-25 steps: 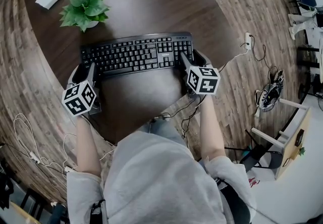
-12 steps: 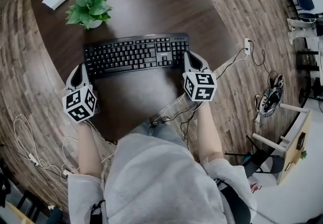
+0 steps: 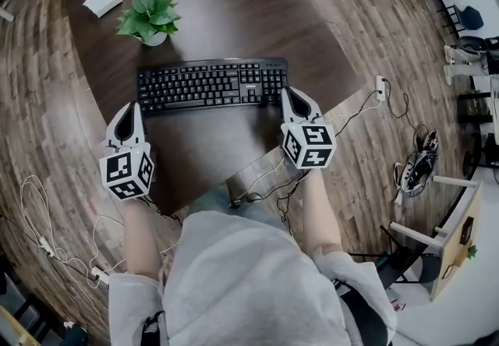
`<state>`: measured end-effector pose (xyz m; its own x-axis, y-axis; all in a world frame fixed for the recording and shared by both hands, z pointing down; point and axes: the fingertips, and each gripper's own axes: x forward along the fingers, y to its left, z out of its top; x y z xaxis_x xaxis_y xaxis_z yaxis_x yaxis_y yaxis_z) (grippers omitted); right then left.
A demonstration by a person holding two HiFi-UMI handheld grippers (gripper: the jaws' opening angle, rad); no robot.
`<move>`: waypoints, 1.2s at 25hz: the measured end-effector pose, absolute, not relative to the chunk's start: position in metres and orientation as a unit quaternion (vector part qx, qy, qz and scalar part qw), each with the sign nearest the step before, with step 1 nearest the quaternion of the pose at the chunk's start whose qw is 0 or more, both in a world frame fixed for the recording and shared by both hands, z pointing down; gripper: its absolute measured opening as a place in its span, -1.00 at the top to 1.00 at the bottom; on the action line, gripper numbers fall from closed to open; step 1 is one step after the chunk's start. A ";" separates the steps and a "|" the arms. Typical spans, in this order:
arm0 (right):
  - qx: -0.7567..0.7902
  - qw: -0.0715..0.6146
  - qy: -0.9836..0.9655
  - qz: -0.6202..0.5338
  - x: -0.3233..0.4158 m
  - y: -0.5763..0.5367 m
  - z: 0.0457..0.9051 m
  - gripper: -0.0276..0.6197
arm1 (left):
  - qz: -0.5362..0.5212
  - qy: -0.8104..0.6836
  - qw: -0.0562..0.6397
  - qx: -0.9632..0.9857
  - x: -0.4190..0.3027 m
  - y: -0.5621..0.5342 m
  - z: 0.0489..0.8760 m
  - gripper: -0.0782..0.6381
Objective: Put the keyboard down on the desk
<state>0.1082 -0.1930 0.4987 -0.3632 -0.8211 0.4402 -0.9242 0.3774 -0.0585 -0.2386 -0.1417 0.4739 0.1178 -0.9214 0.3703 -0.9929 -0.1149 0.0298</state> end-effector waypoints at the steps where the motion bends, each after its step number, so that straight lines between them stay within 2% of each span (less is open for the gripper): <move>1: 0.536 0.168 -0.814 0.150 0.108 -0.190 0.495 0.88 | 0.129 -0.652 0.130 0.736 -0.236 -0.138 0.469 0.76; 30: 0.515 0.058 -0.853 0.061 0.121 -0.078 0.368 0.87 | 0.014 -0.680 0.029 0.732 -0.202 -0.009 0.334 0.76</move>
